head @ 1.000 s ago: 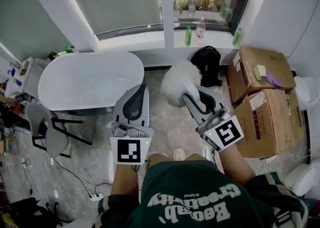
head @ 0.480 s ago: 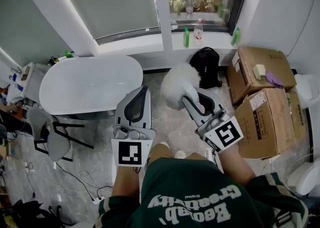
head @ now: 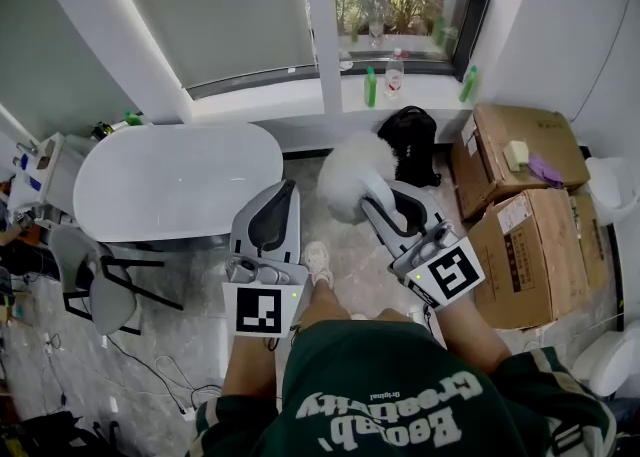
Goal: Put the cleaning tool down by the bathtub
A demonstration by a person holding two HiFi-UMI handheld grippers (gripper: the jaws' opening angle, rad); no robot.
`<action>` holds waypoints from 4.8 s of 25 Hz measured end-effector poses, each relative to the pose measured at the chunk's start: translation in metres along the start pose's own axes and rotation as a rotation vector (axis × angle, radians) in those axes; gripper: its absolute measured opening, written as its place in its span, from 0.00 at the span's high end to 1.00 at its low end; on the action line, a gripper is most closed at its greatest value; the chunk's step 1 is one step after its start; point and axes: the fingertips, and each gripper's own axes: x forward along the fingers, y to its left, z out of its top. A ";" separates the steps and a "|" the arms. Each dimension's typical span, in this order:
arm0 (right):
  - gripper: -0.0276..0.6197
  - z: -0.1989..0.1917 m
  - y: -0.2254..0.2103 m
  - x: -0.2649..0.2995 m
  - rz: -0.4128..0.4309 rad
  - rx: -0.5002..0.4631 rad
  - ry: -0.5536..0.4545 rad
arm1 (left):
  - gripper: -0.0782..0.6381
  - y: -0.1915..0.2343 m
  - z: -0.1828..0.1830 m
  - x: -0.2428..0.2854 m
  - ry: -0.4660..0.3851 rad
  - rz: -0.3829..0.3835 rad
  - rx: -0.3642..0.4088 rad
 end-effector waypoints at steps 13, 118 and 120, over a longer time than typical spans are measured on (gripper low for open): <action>0.81 -0.025 -0.052 0.078 -0.059 0.010 0.013 | 0.88 0.064 -0.048 0.068 0.023 -0.027 -0.011; 0.81 -0.166 -0.348 0.551 0.448 0.207 0.042 | 0.88 0.371 -0.243 0.440 0.299 0.477 -0.021; 0.81 -0.168 -0.345 0.556 0.452 0.206 0.049 | 0.88 0.376 -0.244 0.438 0.295 0.481 -0.020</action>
